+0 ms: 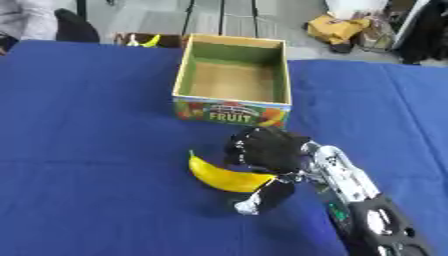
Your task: Pick up objects on the table and place them in the box.
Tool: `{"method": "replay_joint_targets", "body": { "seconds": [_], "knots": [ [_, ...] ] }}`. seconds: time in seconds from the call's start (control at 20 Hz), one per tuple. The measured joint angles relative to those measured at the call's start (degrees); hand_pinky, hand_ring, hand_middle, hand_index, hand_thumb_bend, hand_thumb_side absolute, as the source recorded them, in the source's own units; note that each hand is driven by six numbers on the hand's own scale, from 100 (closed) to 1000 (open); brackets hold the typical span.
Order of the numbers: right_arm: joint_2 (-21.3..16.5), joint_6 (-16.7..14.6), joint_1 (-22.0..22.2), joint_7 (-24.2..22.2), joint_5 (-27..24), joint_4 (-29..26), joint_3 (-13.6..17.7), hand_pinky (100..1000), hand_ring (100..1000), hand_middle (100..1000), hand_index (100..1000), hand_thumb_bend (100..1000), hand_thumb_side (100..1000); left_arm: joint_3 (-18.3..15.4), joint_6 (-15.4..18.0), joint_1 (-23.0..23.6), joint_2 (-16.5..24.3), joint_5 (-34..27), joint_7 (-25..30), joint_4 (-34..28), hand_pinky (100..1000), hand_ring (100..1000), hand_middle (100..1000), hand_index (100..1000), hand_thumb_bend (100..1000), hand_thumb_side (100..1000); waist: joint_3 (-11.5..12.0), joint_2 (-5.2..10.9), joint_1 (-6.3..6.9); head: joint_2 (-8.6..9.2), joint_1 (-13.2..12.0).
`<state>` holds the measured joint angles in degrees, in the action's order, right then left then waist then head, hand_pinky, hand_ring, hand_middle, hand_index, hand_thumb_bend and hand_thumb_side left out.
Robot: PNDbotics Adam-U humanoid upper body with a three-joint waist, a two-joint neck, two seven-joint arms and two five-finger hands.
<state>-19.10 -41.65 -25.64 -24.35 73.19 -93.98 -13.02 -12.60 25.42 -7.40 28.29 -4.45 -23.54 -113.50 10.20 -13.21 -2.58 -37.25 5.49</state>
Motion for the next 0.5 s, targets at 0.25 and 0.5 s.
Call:
{"method": "replay_joint_targets", "body": {
  "seconds": [0.25,0.5],
  "knots": [
    [0.0,-0.5,0.0,0.5,1.9,1.1,0.7,719,813,652,771,335,1000,0.0,0.0,0.0,0.0,0.0,0.0,0.0,523,716,597,707,100,1000,0.0,-0.16,0.28,0.01,0.3],
    [0.1,-0.7,0.0,0.7,2.9,2.1,1.4,718,811,647,768,271,1000,0.0,0.0,0.0,0.0,0.1,0.0,0.0,523,716,596,707,100,1000,0.1,-0.48,0.39,0.01,1.1]
  ]
}}
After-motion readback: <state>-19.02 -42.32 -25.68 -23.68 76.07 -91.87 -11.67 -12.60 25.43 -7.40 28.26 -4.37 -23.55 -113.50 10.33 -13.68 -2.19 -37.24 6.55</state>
